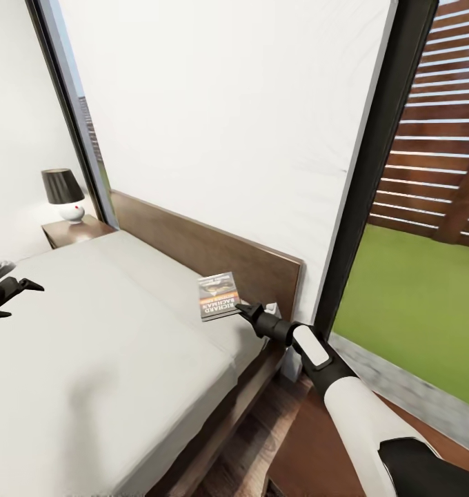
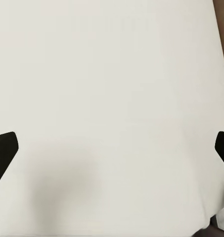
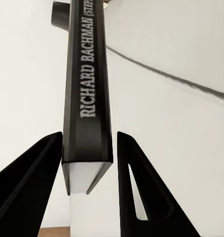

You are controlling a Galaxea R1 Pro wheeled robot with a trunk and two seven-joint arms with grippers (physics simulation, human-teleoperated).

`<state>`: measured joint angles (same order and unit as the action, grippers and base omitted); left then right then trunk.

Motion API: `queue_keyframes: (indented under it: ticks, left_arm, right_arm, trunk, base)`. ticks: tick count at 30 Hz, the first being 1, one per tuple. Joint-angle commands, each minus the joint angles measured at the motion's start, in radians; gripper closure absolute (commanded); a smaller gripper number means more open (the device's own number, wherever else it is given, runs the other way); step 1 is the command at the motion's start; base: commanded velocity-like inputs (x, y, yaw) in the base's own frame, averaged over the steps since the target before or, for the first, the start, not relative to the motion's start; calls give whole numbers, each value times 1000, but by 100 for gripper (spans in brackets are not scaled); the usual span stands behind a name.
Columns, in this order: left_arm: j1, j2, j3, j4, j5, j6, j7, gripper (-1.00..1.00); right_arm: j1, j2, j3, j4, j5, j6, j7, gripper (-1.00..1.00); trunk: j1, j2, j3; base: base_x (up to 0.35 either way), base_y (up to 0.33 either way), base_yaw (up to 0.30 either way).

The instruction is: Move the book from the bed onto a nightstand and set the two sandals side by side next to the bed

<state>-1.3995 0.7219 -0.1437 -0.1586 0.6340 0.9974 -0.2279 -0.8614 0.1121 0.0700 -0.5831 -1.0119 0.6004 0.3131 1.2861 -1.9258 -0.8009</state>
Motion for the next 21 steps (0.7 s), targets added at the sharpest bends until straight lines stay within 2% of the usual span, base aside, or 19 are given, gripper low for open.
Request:
queue_keyframes:
  ticks: [1, 21]
  left_arm:
    - [-1, 1, -8, 0, -3, 1, -10, -100]
    - [-1, 3, -8, 1, -5, 1, -10, -100]
  right_arm:
    - [-1, 0, 1, 0, -2, 2, 2, 100]
    - [-1, 4, 2, -3, -2, 1, -2, 100]
  trunk:
    - [0, 0, -1]
    - [0, 0, -1]
  base:
    - [-92, -75, 82]
    - [-97, -29, 175]
